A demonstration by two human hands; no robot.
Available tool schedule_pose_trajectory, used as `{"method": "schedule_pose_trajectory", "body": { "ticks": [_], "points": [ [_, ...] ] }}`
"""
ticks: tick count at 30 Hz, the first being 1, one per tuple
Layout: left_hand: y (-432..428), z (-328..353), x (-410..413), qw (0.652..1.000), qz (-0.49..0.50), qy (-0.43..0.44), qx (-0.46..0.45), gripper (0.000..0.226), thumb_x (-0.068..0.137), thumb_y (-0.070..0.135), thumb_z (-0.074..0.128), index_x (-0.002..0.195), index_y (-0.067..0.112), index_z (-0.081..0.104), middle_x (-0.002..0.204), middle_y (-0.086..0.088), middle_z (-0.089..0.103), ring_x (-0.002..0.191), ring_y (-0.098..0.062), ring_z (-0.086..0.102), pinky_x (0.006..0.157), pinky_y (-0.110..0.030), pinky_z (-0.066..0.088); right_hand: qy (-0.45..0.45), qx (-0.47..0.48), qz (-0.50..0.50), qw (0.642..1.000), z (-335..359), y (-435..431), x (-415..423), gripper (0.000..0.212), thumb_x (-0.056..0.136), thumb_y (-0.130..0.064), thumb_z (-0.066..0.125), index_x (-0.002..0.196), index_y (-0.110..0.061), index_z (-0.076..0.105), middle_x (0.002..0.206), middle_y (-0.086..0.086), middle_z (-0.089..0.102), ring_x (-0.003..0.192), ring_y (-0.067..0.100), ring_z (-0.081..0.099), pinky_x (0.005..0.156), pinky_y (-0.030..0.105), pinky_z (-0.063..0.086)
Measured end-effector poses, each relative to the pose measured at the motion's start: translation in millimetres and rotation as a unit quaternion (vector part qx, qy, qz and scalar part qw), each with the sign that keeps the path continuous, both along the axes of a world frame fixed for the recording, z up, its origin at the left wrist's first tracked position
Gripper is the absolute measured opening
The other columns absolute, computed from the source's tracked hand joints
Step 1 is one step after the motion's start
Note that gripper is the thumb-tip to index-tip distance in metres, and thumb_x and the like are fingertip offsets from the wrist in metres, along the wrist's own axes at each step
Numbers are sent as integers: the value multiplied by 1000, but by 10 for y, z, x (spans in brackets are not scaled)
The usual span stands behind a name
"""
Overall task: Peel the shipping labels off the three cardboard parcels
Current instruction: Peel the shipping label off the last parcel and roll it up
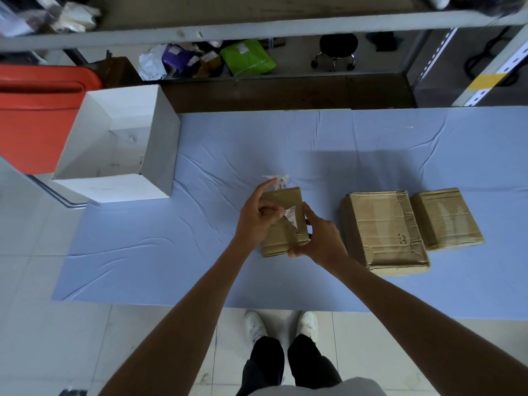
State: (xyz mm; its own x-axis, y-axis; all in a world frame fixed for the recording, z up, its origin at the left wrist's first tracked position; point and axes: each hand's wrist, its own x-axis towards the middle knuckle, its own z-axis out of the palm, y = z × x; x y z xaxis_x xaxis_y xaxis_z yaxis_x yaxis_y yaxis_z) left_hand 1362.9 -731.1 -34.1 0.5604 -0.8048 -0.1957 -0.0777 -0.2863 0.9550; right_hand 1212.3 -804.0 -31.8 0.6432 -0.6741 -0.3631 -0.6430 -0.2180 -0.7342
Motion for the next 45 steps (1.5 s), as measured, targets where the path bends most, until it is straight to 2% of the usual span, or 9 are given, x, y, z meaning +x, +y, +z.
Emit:
{"method": "schedule_pose_trajectory", "body": {
  "ticks": [7,17,28,31,34,37,42,45],
  "points": [
    [0,20,3,1000,-9,8,-7,63,79,9,72,130,38,49,84,-1,73,86,-7,70,79,-14,51,-6,-4,-1,1000,-21,5,-5,100,48,-22,93,132,-33,41,105,-4,70,95,24,68,89,46,55],
    [-14,43,3,999,-16,29,-2,58,79,7,72,127,33,52,85,-3,73,90,-16,69,89,-33,52,-4,-12,6,1000,-31,-3,4,102,49,-24,93,135,-32,39,107,-3,70,97,25,68,91,46,54],
    [-9,39,13,999,-21,37,-4,53,79,9,73,122,31,53,84,4,73,82,-8,68,87,-33,54,2,-12,8,1000,-12,-13,5,102,50,-22,93,136,-32,39,109,-2,70,97,25,68,92,45,53],
    [-11,26,17,999,-11,39,6,49,78,10,74,119,25,51,89,-4,73,80,-13,66,84,-35,53,4,-9,7,1000,-14,-20,6,103,50,-20,93,137,-32,38,109,-1,70,97,26,68,91,45,53],
    [-17,21,10,999,-5,49,15,45,77,8,75,113,19,49,84,2,70,75,-10,63,83,-36,52,5,-6,8,1000,-14,-22,9,103,50,-21,93,137,-31,38,109,-1,70,98,26,68,91,45,54],
    [-23,14,8,998,-1,53,16,43,78,6,74,108,16,45,82,3,69,80,-16,62,88,-42,51,9,-9,8,1000,-21,-22,15,99,50,-22,93,133,-29,40,108,-1,70,96,26,68,89,46,54],
    [-31,14,-1,998,8,55,21,44,79,6,74,109,14,43,85,0,69,83,-18,63,90,-45,50,8,-6,7,1000,-26,-24,11,101,50,-23,93,135,-30,38,110,0,69,99,27,67,91,47,53],
    [-54,54,31,996,40,85,7,44,79,5,74,110,14,44,89,-4,68,83,-20,63,88,-45,51,5,-5,4,1000,-27,-18,10,105,51,-21,93,138,-32,36,112,0,69,101,27,67,92,48,53]
  ]
}}
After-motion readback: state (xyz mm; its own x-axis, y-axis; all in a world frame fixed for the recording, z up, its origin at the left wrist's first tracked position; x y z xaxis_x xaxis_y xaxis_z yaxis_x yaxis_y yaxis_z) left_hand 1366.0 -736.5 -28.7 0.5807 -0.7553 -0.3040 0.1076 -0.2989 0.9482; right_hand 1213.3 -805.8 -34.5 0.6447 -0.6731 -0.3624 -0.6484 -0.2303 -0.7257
